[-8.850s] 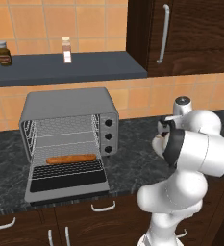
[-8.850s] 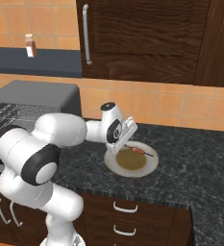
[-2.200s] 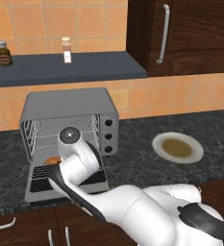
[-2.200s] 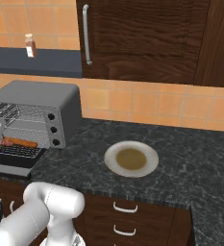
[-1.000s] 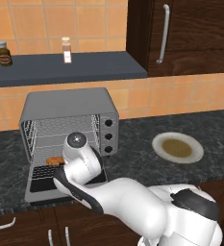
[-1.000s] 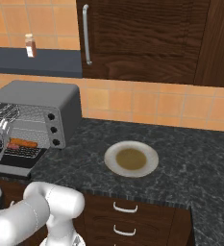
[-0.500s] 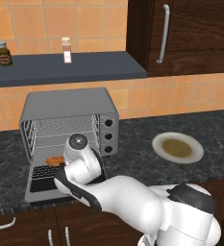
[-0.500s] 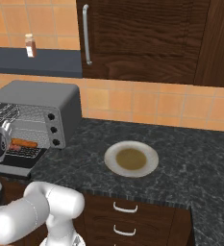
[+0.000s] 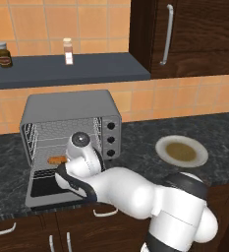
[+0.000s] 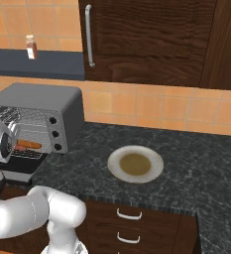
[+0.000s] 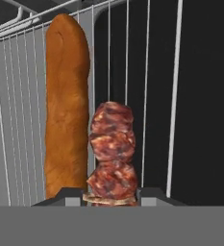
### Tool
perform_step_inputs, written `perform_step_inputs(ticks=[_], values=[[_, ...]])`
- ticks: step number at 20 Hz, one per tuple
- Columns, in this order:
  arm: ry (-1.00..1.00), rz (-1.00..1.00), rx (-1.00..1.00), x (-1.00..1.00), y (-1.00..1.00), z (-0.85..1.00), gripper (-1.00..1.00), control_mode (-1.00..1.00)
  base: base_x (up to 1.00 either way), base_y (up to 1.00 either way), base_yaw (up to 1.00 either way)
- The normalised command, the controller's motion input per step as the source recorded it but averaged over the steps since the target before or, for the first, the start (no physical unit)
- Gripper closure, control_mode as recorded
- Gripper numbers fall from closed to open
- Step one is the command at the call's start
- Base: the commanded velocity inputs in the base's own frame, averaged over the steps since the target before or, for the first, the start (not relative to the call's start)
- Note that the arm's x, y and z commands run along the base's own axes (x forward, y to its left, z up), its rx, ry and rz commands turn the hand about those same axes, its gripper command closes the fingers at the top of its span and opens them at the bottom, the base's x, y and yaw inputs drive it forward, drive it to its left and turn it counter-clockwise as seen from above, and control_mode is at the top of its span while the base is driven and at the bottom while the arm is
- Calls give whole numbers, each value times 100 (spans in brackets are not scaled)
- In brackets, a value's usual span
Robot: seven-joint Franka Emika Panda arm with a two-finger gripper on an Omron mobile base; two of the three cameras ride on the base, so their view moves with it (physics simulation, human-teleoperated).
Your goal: Pick up the kebab skewer and baguette bread, and place them inside the toaster oven. Close the toaster oven door and start by setting the timer.
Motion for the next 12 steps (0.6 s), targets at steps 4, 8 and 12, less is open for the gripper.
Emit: perform_step_inputs(ticks=[4,8,12], values=[[2,0,0,9,0,-7,100,-100,0,0,0],[0,0,0,0,0,-7,-100,-100,0,0,0],[0,0,0,0,0,-4,-100,-100,0,0,0]])
